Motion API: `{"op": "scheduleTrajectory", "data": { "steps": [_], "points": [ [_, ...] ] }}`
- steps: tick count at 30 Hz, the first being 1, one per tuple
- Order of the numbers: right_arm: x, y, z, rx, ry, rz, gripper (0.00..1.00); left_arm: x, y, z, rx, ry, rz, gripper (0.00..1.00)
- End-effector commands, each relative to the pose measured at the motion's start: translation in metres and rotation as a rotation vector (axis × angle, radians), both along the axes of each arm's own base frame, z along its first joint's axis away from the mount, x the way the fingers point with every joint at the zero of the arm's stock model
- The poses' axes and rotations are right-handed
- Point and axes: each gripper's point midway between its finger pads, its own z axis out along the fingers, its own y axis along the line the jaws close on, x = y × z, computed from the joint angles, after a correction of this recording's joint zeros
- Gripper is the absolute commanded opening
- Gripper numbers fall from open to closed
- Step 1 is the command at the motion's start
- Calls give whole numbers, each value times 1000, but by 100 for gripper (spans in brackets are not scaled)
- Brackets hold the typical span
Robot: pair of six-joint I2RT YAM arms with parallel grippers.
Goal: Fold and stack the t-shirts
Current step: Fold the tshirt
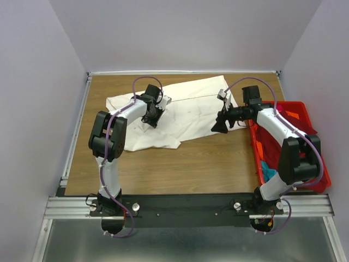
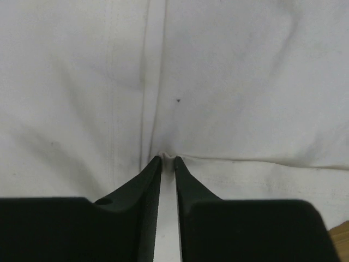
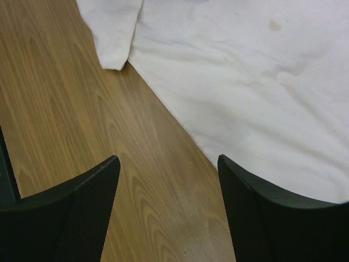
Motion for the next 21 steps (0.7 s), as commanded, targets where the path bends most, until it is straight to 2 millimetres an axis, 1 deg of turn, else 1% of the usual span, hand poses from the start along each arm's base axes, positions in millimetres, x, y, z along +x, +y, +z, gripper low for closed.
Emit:
{"op": "scheduleTrajectory", "data": {
  "steps": [1,3,4,5,8,9,13,14,15,16,17,20,21],
  "points": [
    [-5,0,3,24,0,15,79,-6,2,-9,-2,45,0,13],
    [-5,0,3,25,-1,16,79,-6,1,-1,-11,29,6,8],
    [-5,-1,2,24,3,14,79,-6,2,2,-15,24,8,2],
    [-5,-2,2,23,3,12,79,-5,1,11,-26,5,9,0],
    [-5,-2,-1,14,1,11,79,-8,0,21,-46,-13,12,0],
    [-4,-4,-3,4,1,7,79,-10,-2,29,-62,-30,11,0],
    [-1,-11,-12,-47,-10,-10,79,-14,-5,47,-107,-73,19,0],
    [-1,-13,-13,-62,-18,-10,79,-13,-6,56,-122,-101,19,0],
    [1,-16,-17,-83,-19,-18,79,-18,-6,58,-132,-101,21,0],
    [2,-18,-18,-92,-22,-21,79,-19,-7,55,-137,-96,20,0],
    [4,-21,-20,-110,-23,-31,79,-19,-8,61,-153,-115,18,0],
    [5,-24,-26,-132,-14,-37,79,-27,-8,56,-161,-101,12,0],
    [6,-25,-27,-138,-13,-41,79,-30,-8,51,-164,-88,10,0]
  ]
}}
